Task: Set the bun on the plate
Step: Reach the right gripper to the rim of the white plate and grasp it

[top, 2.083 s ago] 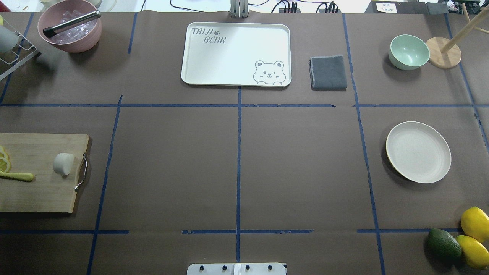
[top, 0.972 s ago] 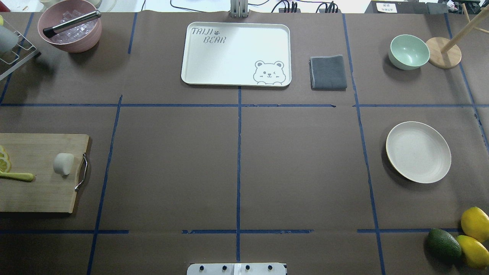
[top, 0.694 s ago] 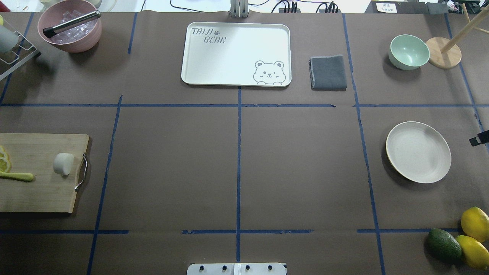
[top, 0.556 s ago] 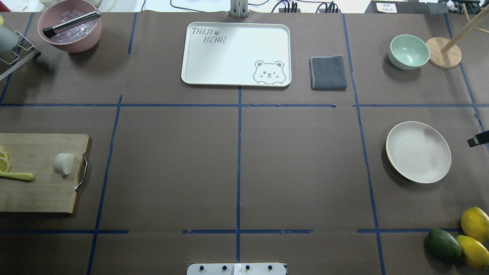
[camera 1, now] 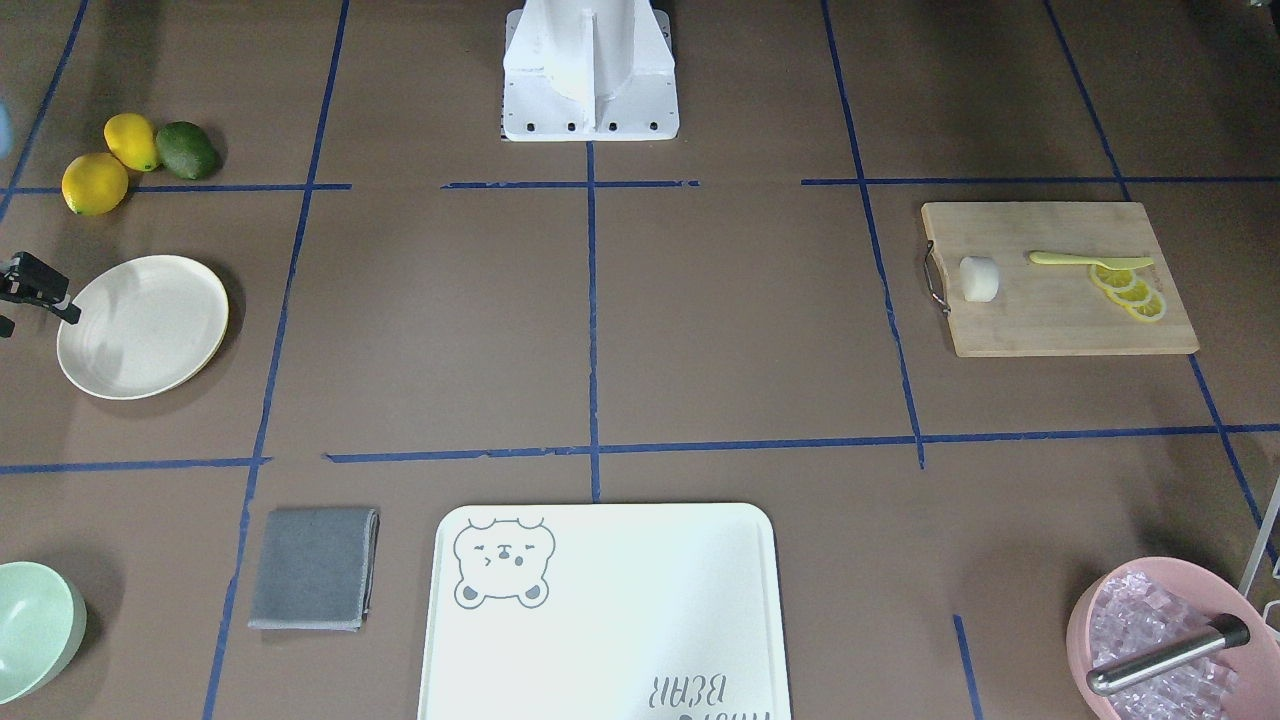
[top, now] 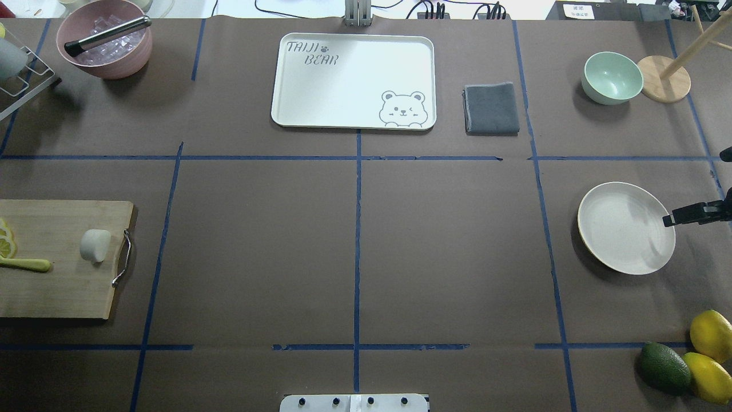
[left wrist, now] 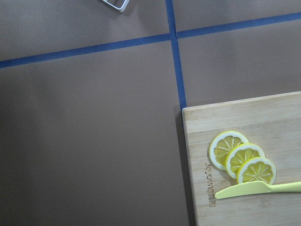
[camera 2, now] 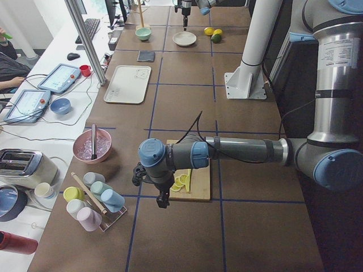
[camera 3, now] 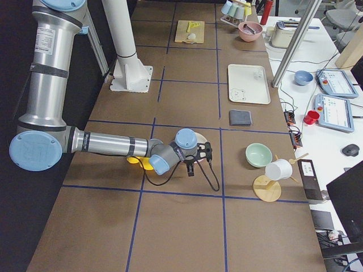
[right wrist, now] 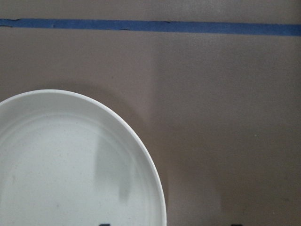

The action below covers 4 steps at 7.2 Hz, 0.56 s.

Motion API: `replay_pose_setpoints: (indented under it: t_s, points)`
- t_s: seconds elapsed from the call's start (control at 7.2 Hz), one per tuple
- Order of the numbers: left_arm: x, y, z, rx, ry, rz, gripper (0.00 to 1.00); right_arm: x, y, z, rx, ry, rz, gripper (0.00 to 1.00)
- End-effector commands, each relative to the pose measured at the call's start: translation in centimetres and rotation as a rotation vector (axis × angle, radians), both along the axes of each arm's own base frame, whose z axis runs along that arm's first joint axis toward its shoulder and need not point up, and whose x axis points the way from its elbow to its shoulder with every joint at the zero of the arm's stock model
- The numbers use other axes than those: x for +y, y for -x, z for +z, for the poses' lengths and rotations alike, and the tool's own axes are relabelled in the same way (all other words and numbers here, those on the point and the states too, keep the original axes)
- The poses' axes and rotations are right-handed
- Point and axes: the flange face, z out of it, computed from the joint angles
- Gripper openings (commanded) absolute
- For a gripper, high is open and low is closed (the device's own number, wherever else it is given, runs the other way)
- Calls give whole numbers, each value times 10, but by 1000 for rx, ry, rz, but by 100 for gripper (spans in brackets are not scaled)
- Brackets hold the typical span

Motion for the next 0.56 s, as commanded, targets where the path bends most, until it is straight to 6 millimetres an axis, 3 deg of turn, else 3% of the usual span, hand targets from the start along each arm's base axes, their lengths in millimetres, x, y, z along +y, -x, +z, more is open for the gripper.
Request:
replay_pose_setpoints:
  t_s: [0.0, 0.14, 0.28, 0.42]
  points:
    - [3, 0, 4, 0, 9, 0, 100, -2, 20, -2, -3, 20, -11, 75]
    - [3, 0, 4, 0, 9, 0, 100, 3, 28, 8, 9, 31, -34, 72]
    - [3, 0, 4, 0, 9, 0, 100, 6, 27, 8, 8, 31, -38, 54]
    - [3, 0, 4, 0, 9, 0, 100, 6, 27, 6, 6, 28, -35, 20]
